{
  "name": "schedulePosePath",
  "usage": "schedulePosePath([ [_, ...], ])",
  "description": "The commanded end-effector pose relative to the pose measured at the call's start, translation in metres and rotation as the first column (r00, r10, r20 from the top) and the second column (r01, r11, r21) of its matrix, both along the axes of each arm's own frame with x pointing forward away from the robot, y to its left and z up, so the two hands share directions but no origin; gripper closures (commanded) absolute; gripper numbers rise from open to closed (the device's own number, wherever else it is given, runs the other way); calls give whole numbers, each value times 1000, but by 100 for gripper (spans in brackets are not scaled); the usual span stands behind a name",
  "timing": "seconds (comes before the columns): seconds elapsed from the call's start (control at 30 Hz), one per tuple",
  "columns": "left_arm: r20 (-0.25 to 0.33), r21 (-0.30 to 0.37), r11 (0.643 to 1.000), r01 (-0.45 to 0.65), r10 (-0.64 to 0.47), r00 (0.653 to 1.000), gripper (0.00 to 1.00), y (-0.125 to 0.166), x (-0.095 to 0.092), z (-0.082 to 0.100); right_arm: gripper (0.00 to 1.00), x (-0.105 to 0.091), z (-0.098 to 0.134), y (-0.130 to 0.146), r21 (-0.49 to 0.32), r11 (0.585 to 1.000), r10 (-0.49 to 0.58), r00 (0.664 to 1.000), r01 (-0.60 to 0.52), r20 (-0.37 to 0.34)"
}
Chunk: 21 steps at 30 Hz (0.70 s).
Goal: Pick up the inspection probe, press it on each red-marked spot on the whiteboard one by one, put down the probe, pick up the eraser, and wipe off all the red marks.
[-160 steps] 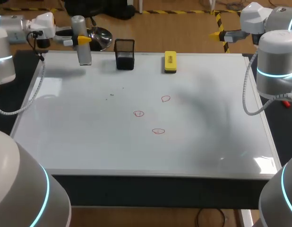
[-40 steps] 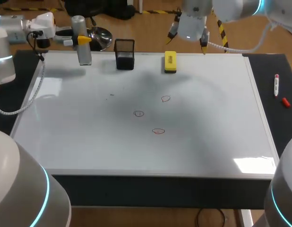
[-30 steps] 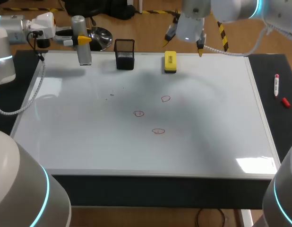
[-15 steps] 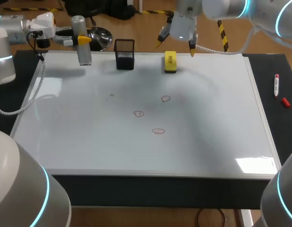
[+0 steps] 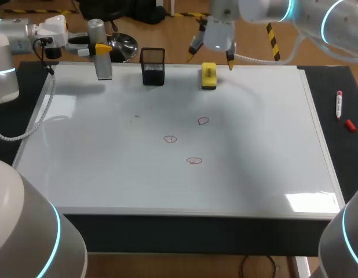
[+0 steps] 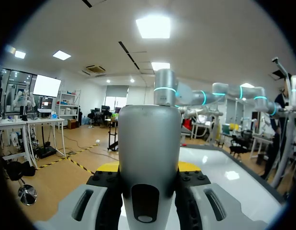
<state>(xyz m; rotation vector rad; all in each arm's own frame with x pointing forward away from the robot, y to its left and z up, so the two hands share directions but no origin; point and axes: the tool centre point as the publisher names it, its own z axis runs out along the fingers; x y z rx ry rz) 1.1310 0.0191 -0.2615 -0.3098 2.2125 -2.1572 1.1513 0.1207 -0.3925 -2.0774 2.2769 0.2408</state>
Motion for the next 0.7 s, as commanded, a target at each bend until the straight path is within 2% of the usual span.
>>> schedulePosePath([
  [0.03,0,0,1000,1,-1,1000,100,0,1,1,0,8,-7,4,-15,1000,16,999,-17,-43],
  [0.37,0,0,1000,1,-1,1000,100,0,1,1,0,7,-28,6,-40,999,-5,997,2,-78],
  [0.7,0,0,1000,1,-1,1000,100,0,1,1,0,5,-38,2,-74,997,-11,996,5,-84],
])
